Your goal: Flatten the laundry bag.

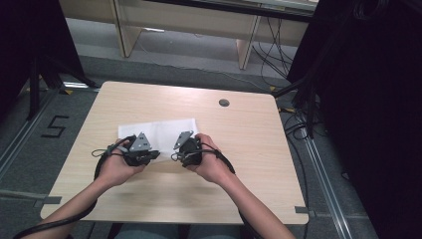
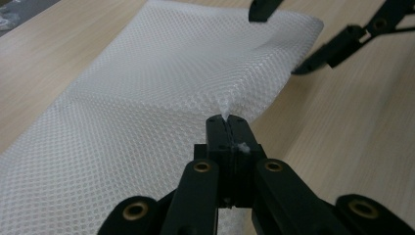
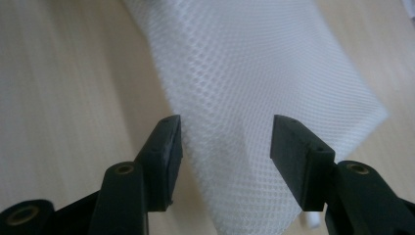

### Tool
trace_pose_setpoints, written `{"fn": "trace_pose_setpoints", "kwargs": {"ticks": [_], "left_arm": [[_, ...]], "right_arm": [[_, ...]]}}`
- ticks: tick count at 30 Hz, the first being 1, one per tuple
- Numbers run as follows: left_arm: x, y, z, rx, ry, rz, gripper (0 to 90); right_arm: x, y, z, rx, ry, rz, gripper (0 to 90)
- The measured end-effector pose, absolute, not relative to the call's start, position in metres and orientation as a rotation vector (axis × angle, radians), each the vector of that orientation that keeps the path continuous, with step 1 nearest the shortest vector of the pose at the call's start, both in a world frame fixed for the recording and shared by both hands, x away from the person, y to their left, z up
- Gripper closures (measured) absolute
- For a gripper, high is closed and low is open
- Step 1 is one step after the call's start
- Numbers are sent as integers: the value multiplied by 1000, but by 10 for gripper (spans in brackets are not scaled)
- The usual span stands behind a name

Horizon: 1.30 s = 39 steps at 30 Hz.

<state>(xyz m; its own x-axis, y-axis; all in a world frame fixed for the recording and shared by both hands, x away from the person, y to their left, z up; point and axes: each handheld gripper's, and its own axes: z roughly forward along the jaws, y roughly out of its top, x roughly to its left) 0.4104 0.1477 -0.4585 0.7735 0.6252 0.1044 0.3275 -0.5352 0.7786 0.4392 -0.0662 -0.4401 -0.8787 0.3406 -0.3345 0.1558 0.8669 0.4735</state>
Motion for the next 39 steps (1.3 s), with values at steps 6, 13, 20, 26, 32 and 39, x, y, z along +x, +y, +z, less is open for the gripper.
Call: {"fn": "trace_pose_setpoints", "kwargs": {"ticks": [6,13,20,26,32,39], "left_arm": [[409,147,-454,2155,698,496,894],[407,148,-446,2091,662,542,879],[395,153,-422,1931,587,674,773],[384,141,-420,1941,511,679,822],[385,119,-449,2117,485,597,785],[415,111,-481,2268,572,566,575]], "right_arm": [[436,-62,-450,353,2643,612,551],[442,-65,-434,608,2675,726,899],[456,-68,-411,849,2598,867,900],[468,-63,-394,972,2544,936,900],[479,-59,-382,1050,2481,961,900],[482,-57,-382,1068,2484,950,900]]}}
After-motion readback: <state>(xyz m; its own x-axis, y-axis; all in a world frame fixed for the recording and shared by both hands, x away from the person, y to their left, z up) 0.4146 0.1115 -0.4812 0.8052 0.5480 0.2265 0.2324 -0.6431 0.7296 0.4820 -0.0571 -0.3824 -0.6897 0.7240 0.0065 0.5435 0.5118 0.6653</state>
